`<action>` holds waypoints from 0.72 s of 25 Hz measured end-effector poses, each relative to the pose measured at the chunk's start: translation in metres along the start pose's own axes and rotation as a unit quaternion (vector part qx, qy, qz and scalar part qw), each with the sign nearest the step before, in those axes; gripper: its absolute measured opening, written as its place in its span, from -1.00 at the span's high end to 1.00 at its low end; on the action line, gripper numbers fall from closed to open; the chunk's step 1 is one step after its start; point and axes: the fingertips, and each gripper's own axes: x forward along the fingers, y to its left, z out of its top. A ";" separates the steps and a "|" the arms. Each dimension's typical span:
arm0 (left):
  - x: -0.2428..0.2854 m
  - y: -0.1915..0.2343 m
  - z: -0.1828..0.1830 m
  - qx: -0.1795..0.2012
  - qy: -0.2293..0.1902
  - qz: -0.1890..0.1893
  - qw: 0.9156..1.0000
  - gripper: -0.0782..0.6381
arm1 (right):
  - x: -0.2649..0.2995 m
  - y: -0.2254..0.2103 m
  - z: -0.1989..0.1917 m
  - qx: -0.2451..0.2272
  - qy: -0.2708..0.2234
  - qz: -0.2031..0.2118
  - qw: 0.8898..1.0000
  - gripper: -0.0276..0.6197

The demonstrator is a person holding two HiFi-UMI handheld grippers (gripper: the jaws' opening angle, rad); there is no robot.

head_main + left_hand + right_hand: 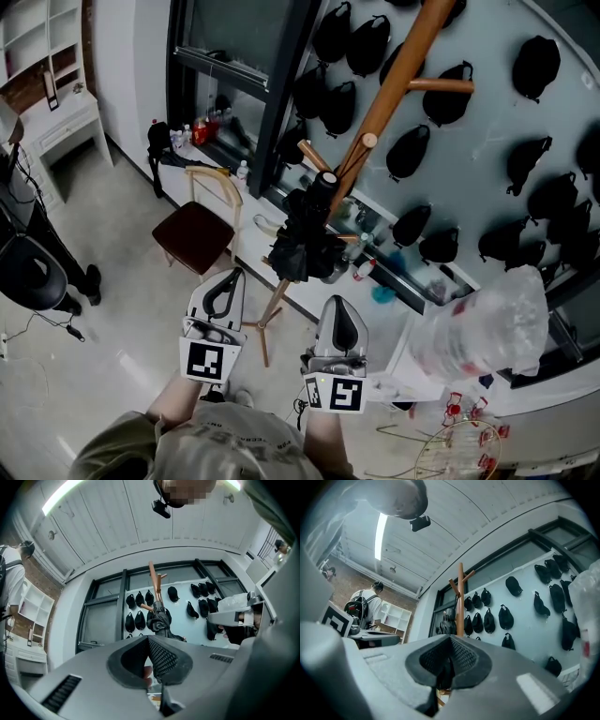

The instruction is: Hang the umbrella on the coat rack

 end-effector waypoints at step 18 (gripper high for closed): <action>0.005 -0.006 0.003 0.002 -0.006 -0.018 1.000 0.76 | 0.008 0.005 0.013 -0.057 -0.001 -0.002 0.998 0.91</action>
